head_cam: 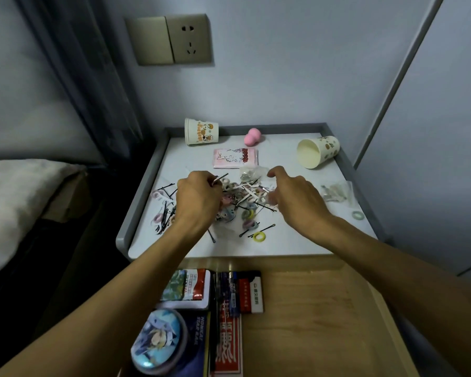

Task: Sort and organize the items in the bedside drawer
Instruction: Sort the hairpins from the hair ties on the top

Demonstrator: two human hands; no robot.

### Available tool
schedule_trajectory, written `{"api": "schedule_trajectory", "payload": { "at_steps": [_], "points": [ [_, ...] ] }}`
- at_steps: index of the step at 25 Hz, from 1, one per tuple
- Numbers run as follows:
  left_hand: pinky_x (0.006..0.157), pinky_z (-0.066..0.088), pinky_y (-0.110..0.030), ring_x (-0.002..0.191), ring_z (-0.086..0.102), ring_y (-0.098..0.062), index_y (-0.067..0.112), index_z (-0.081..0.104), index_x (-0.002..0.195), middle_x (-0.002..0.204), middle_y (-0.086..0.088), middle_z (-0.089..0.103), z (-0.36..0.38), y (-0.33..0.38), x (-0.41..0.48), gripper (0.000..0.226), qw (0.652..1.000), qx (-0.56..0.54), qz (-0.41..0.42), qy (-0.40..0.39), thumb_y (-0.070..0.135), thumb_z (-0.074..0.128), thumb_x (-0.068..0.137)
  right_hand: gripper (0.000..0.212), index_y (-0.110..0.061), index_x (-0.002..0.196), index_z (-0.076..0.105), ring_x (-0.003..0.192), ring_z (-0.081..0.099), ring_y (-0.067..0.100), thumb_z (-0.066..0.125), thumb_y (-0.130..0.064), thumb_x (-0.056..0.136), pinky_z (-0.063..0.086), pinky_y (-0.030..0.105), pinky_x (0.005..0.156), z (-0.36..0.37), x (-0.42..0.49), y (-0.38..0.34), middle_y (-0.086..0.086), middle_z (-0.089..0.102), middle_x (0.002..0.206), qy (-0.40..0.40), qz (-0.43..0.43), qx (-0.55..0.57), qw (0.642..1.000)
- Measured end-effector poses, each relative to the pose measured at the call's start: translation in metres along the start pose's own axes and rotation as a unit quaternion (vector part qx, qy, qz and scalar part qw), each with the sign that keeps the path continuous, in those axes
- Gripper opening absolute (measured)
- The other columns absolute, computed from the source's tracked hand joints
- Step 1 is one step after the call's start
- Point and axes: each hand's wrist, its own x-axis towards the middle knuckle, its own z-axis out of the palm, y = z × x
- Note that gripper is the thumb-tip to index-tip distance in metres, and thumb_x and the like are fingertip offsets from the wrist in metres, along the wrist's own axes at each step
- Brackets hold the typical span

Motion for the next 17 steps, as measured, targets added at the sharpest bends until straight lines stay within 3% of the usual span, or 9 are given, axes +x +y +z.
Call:
{"api": "schedule_trajectory", "payload": {
  "at_steps": [3,6,10,12,15,17],
  "points": [
    [0.052,0.053,-0.021,0.056,0.070,-0.014,0.005,0.069,0.093,0.065,-0.009,0.069,-0.020,0.007,-0.020,0.016,0.992,-0.120,-0.032,-0.024,0.002,0.054,0.095,0.025,-0.018,0.117,0.057,0.080,0.064,0.022,0.052,-0.008,0.095,0.054,0.042,0.075,-0.006,-0.006,-0.006,-0.001,0.071,0.089,0.020,0.019,0.122,0.992],
    [0.067,0.061,-0.032,0.061,0.072,-0.019,0.002,0.070,0.093,0.069,-0.012,0.071,-0.037,0.011,-0.050,0.012,0.975,-0.205,-0.054,-0.060,0.008,0.060,0.095,0.017,-0.017,0.101,0.068,0.066,0.061,0.010,0.052,-0.013,0.097,0.053,0.032,0.067,-0.020,-0.029,-0.018,-0.006,0.070,0.077,0.018,0.049,0.251,0.967],
    [0.065,0.060,-0.026,0.065,0.070,-0.022,-0.004,0.069,0.102,0.078,-0.020,0.071,-0.047,0.017,-0.102,0.016,0.915,-0.359,-0.126,-0.134,0.007,0.060,0.093,0.018,-0.021,0.087,0.068,0.057,0.057,0.000,0.058,-0.011,0.096,0.049,0.020,0.059,-0.026,-0.085,-0.039,-0.003,0.070,0.072,-0.004,0.065,0.373,0.926],
    [0.065,0.059,-0.022,0.064,0.068,-0.020,-0.006,0.069,0.100,0.080,-0.023,0.070,-0.045,0.016,-0.120,0.016,0.879,-0.419,-0.156,-0.163,0.003,0.060,0.092,0.018,-0.024,0.085,0.069,0.061,0.062,0.001,0.061,-0.011,0.094,0.051,0.021,0.062,-0.018,-0.105,-0.045,-0.004,0.071,0.072,-0.006,0.066,0.387,0.920],
    [0.063,0.058,-0.019,0.063,0.069,-0.018,-0.007,0.070,0.097,0.077,-0.021,0.071,-0.041,0.011,-0.128,0.014,0.838,-0.473,-0.192,-0.192,0.000,0.059,0.091,0.008,-0.020,0.090,0.073,0.075,0.068,0.000,0.066,-0.016,0.092,0.054,0.020,0.068,-0.009,-0.117,-0.047,-0.010,0.073,0.079,0.025,0.046,0.336,0.940],
    [0.060,0.057,-0.018,0.061,0.069,-0.016,-0.006,0.070,0.094,0.073,-0.019,0.071,-0.042,0.008,-0.127,0.013,0.835,-0.472,-0.199,-0.200,0.000,0.060,0.089,0.008,-0.016,0.091,0.072,0.067,0.068,0.004,0.065,-0.015,0.092,0.053,0.019,0.060,-0.007,-0.119,-0.050,-0.007,0.072,0.075,0.005,0.046,0.365,0.930]
  ]
}}
